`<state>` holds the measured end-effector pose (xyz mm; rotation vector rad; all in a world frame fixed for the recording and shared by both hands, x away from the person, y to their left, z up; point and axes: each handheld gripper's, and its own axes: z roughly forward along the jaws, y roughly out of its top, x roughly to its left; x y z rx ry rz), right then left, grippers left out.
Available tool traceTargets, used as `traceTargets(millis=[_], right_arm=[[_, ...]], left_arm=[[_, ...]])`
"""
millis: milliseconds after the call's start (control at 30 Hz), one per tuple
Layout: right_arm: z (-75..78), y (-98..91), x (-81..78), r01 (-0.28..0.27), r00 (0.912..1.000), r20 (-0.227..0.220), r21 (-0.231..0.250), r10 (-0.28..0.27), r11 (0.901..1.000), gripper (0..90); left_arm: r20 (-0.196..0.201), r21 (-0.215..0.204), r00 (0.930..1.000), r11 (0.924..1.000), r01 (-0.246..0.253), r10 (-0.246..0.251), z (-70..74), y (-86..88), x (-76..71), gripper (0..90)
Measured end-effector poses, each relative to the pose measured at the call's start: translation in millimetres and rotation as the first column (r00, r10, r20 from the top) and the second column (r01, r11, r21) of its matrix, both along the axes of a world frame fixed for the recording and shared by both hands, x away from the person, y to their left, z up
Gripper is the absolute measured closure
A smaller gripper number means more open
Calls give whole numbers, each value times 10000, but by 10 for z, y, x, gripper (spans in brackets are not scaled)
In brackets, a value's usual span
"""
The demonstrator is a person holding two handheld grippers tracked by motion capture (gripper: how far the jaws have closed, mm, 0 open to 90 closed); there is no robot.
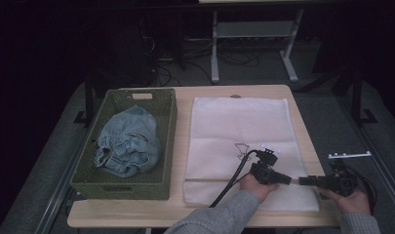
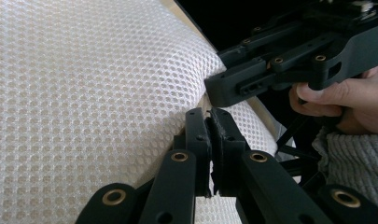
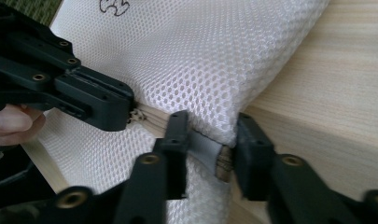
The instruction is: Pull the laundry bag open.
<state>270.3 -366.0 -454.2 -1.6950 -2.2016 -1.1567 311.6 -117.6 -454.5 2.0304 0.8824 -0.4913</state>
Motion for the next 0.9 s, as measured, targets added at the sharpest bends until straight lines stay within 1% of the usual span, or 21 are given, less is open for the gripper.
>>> traceTargets(millis=[67,100,167,233,300,400,433,467,500,533,567,600,700,733,833,900], right_arm=[[18,10,-7,-91,9999,92,-100,92,9999,800],[24,12,-8,-101,9999,122,-118,103,9999,807],[34,19,-11,-156,9997,170,-273,161,9995,819],[45,22,-15,-159,9996,227,-422,169,9990,824],[56,32,-15,-203,9995,225,-600,217,9980,825],[47,17,-18,-195,9996,206,-567,207,9982,826],[53,15,-24,-132,9996,247,-686,150,9976,829],[69,10,-34,68,9995,318,-1188,-30,9929,830],[85,-27,-44,197,9992,356,-1253,-153,9919,830],[88,-59,-55,201,9992,370,-957,-166,9952,829],[87,-73,-62,213,9991,395,-859,-180,9961,829],[79,-70,-66,208,9992,350,-1008,-173,9947,829],[71,-42,-52,106,9995,308,-1181,-70,9929,829],[77,-25,-50,127,9995,293,-1362,-88,9906,829],[78,-21,-49,141,9995,308,-1492,-96,9887,829],[75,-30,-49,157,9995,305,-1512,-112,9884,829]], left_arm=[[87,112,10000,9999,23,-24,-9,-8,-8,870],[135,162,9999,9999,17,-19,-16,-11,-10,871],[99,272,9999,9996,-76,74,-28,-7,-1,872],[191,405,9998,9992,-53,45,-38,-5,1,873],[180,408,9998,9991,-91,84,-54,-5,-13,873],[285,530,9996,9986,-22,7,-60,-7,-27,874],[447,726,9990,9974,-37,5,-59,0,-26,874],[377,823,9993,9966,-90,59,-70,24,-11,875],[178,680,9997,9975,-173,161,-83,60,8,875],[147,619,9996,9977,-263,254,-87,77,8,875],[253,672,9995,9975,-209,192,-91,93,-2,875],[253,645,9995,9977,-190,174,-94,102,-11,875],[283,645,9994,9976,-234,216,-97,151,-29,875],[286,632,9993,9977,-254,236,-99,168,-29,875],[215,627,9991,9973,-382,369,-102,261,-26,874],[244,663,9989,9969,-423,408,-99,326,-31,874]])
